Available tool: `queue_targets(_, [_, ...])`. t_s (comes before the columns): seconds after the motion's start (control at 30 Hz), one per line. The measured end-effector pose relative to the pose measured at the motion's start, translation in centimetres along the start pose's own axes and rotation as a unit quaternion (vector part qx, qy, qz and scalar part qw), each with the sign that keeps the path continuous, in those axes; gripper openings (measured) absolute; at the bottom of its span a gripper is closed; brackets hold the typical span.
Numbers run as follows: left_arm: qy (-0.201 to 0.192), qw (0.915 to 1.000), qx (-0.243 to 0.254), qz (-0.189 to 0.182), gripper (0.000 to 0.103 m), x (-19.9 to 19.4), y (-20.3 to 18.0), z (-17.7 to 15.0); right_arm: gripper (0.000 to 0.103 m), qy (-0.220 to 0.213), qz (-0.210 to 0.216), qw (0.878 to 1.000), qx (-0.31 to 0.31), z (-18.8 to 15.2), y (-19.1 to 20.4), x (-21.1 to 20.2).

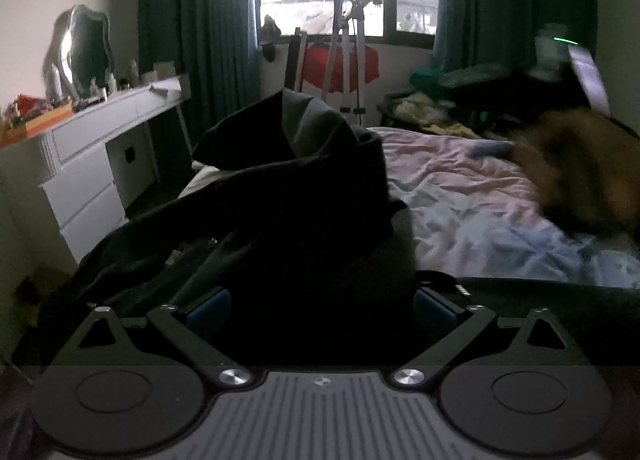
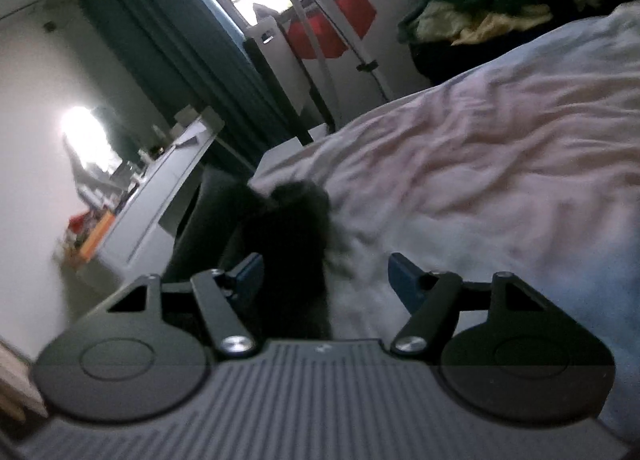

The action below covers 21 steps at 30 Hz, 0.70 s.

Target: Fold clothes

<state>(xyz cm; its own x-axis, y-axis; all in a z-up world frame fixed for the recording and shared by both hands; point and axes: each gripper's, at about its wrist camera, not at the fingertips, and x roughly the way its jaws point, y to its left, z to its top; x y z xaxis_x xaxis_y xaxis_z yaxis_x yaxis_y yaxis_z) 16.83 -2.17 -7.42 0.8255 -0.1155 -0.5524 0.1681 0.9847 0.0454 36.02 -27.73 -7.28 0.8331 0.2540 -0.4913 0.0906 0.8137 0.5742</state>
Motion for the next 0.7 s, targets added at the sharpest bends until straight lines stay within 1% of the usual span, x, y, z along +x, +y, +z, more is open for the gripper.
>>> queue_targets(0.1, [0.012,0.9996,-0.011,-0.024,0.099,2.5,0.6,-0.8,0.072,0.008,-0.023,1.000,-0.014,2.5,1.5,7.9])
queue_targets(0.2, [0.018,0.9984,-0.031,-0.044,0.100,4.7,1.3,-1.5,0.072,0.030,-0.043,0.998,-0.029,3.6,2.4,14.2])
queue_targets(0.27, [0.022,0.9972,-0.046,-0.055,0.100,6.0,1.8,-1.9,0.066,0.047,-0.055,0.997,-0.039,4.0,2.9,18.2])
queue_targets(0.3, [0.023,0.9967,-0.051,-0.059,0.100,6.4,2.1,-2.0,0.052,0.058,-0.060,0.995,-0.049,3.9,3.1,19.8])
queue_targets(0.33, [0.024,0.9962,-0.056,-0.062,0.100,6.8,2.3,-2.1,0.033,0.066,-0.064,0.994,-0.058,3.6,3.4,20.7])
queue_targets(0.37, [0.026,0.9957,-0.061,-0.065,0.101,7.1,2.6,-2.2,0.025,0.071,-0.065,0.993,-0.063,3.3,3.6,21.5])
queue_targets(0.4, [0.027,0.9952,-0.066,-0.067,0.102,7.5,2.8,-2.3,0.012,0.075,-0.063,0.993,-0.067,3.1,3.9,22.0])
queue_targets(0.43, [0.028,0.9947,-0.070,-0.070,0.102,7.8,3.1,-2.4,0.010,0.073,-0.063,0.993,-0.074,2.9,4.3,22.1])
queue_targets(0.5, [0.031,0.9934,-0.080,-0.076,0.102,8.5,3.6,-2.6,0.008,0.054,-0.080,0.989,-0.111,2.8,5.5,21.5])
queue_targets(0.53, [0.031,0.9931,-0.082,-0.077,0.102,8.6,3.7,-2.7,0.008,0.039,-0.085,0.989,-0.118,3.0,5.9,20.8])
queue_targets(0.63, [0.029,0.9927,-0.088,-0.078,0.102,8.2,4.0,-2.7,0.007,-0.023,-0.090,0.989,-0.119,4.4,6.4,17.0])
queue_targets(0.7, [0.026,0.9927,-0.090,-0.077,0.101,7.8,4.2,-2.8,0.007,-0.066,-0.103,0.986,-0.117,5.7,6.5,13.6])
